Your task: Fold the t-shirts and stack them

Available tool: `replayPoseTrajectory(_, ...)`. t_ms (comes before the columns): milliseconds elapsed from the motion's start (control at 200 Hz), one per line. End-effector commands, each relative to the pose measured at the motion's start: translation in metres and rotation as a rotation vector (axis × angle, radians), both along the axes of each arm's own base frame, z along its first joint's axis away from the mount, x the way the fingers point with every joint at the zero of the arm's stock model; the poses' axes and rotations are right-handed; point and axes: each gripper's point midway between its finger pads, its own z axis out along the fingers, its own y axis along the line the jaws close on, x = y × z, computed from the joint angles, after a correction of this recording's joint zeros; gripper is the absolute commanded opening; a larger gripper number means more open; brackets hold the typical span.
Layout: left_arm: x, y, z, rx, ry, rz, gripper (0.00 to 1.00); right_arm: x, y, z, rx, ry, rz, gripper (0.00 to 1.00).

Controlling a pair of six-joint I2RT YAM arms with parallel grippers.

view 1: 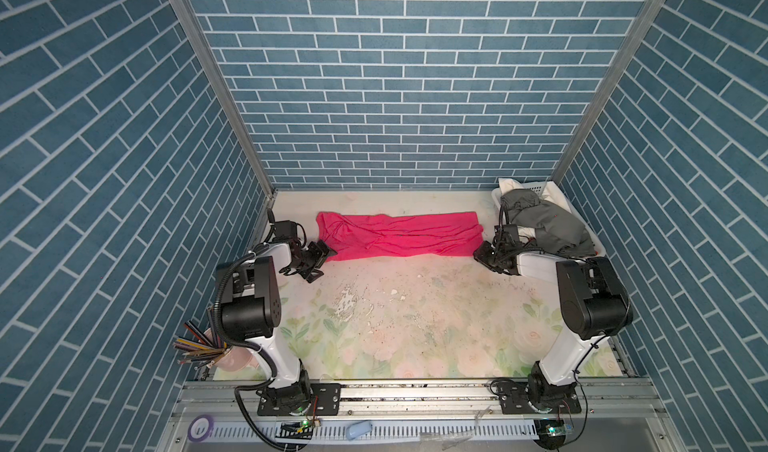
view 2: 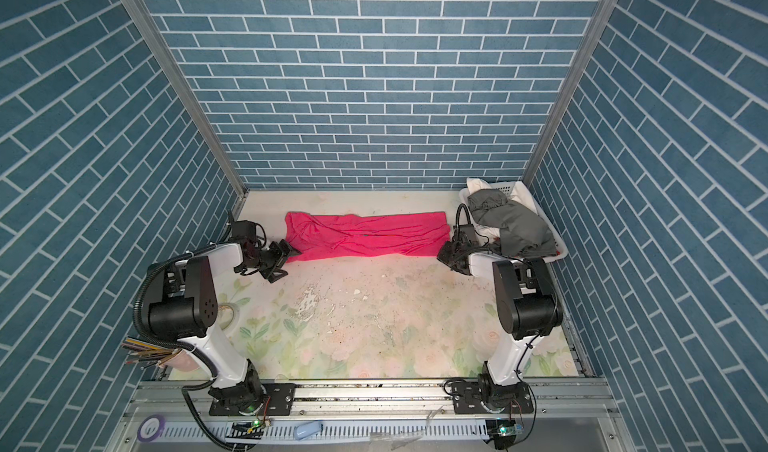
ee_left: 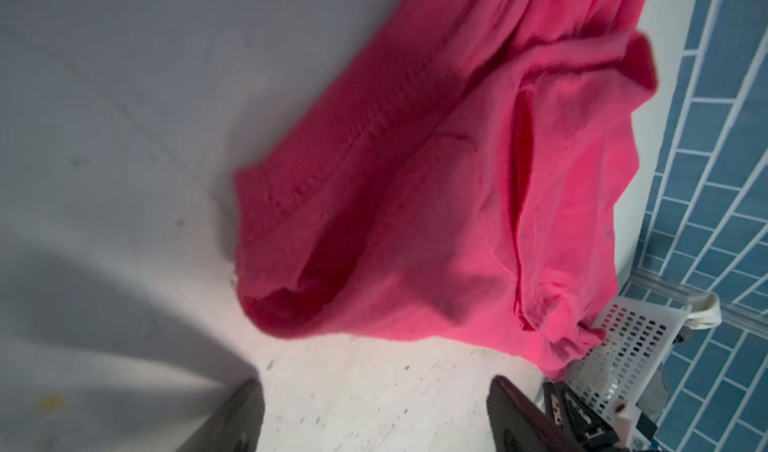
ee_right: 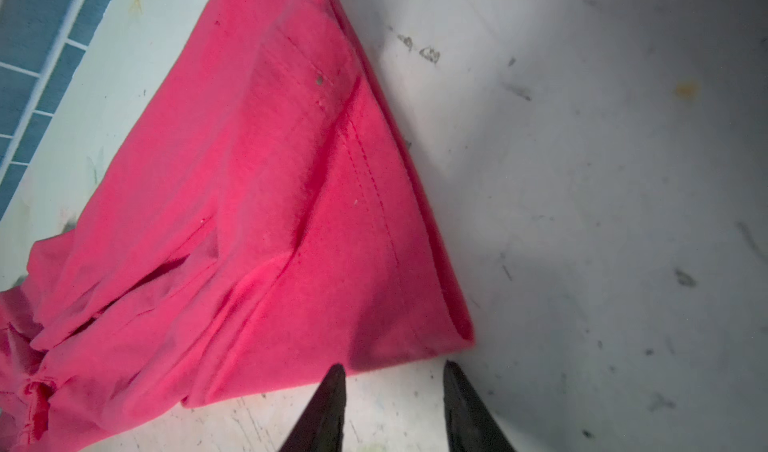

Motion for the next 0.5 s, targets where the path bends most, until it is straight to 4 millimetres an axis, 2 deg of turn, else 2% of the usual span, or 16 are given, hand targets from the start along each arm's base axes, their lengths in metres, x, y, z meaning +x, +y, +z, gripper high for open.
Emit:
replayPoseTrajectory(0, 0.006, 0.005, -0.009, 0.009, -0.004, 0.025, 0.86, -0.002, -0.007, -0.013, -0.006, 0.016, -0.051, 0.39)
replayPoseTrajectory(75, 0.01, 0.016, -0.017, 0.056, -0.001, 0.051, 0.85, -0.004, -0.009, -0.016, -0.012, 0.017, -0.061, 0.38)
replayPoseTrajectory(115, 0.015, 0.021, -0.017, 0.066, -0.018, 0.064, 0.81, -0.004, -0.011, -0.017, -0.019, 0.018, -0.067, 0.36)
replayPoseTrajectory(165, 0.021, 0.025, -0.016, 0.064, -0.041, 0.079, 0.72, -0.004, -0.012, -0.018, -0.027, 0.015, -0.067, 0.28)
replayPoseTrajectory(270, 0.038, 0.028, -0.008, 0.07, -0.106, 0.075, 0.3, -0.001, -0.014, -0.019, -0.041, 0.008, -0.07, 0.15)
replayPoseTrajectory(370, 0.048, 0.038, -0.01, 0.121, -0.114, 0.06, 0.01, 0.003, -0.015, -0.021, -0.049, 0.008, -0.061, 0.01)
replayPoseTrajectory(495, 0.05, 0.046, -0.005, 0.111, -0.127, 0.068, 0.0, 0.005, -0.022, -0.015, -0.078, -0.004, -0.054, 0.0)
